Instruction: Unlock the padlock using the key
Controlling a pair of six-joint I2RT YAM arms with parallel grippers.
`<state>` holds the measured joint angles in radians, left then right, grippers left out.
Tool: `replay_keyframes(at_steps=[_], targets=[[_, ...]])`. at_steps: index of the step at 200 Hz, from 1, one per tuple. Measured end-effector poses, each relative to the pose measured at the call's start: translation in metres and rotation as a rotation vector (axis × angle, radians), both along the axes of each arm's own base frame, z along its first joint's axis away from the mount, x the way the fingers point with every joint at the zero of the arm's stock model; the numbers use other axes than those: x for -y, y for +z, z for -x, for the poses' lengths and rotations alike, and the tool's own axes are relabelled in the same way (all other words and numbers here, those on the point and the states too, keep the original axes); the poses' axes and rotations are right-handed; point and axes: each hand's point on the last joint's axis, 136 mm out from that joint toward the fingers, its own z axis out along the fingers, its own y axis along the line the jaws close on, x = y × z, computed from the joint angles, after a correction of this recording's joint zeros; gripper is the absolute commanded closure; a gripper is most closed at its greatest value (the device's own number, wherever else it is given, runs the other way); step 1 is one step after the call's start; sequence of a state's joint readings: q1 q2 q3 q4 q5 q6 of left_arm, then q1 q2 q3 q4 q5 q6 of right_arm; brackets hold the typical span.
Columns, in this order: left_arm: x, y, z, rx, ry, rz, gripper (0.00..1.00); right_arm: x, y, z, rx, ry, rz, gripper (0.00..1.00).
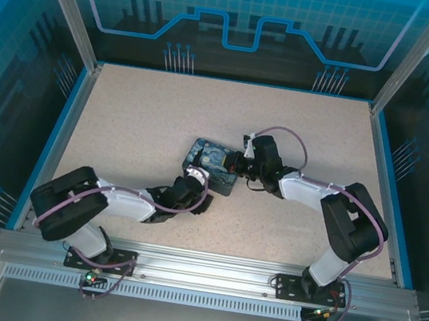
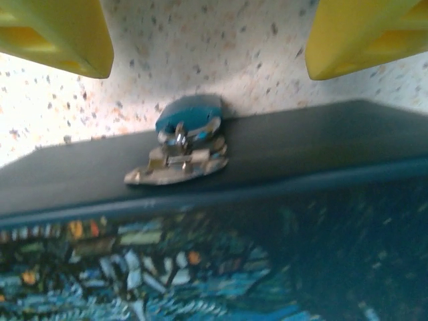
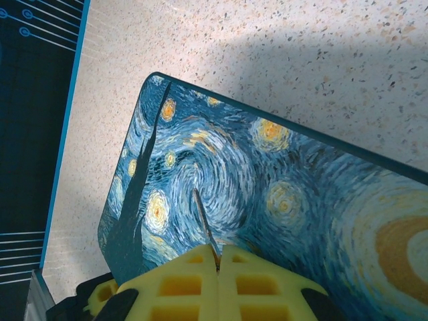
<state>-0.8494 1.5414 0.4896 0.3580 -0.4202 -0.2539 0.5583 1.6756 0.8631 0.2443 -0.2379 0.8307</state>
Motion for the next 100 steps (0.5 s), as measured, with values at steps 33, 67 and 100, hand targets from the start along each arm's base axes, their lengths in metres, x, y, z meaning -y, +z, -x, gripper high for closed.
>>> replay_keyframes(at_steps=[33, 67, 100], targets=[[0.006, -0.005, -0.008, 0.032, 0.0, 0.007, 0.23, -0.001, -0.001, 0.001, -0.003, 0.0, 0.007, 0.99], [0.009, -0.003, -0.017, 0.079, 0.012, 0.02, 0.24, -0.001, -0.001, 0.001, -0.003, -0.006, 0.018, 0.99], [0.011, -0.007, -0.021, 0.103, 0.01, 0.008, 0.35, -0.001, -0.001, 0.003, -0.008, -0.005, 0.024, 0.99]])
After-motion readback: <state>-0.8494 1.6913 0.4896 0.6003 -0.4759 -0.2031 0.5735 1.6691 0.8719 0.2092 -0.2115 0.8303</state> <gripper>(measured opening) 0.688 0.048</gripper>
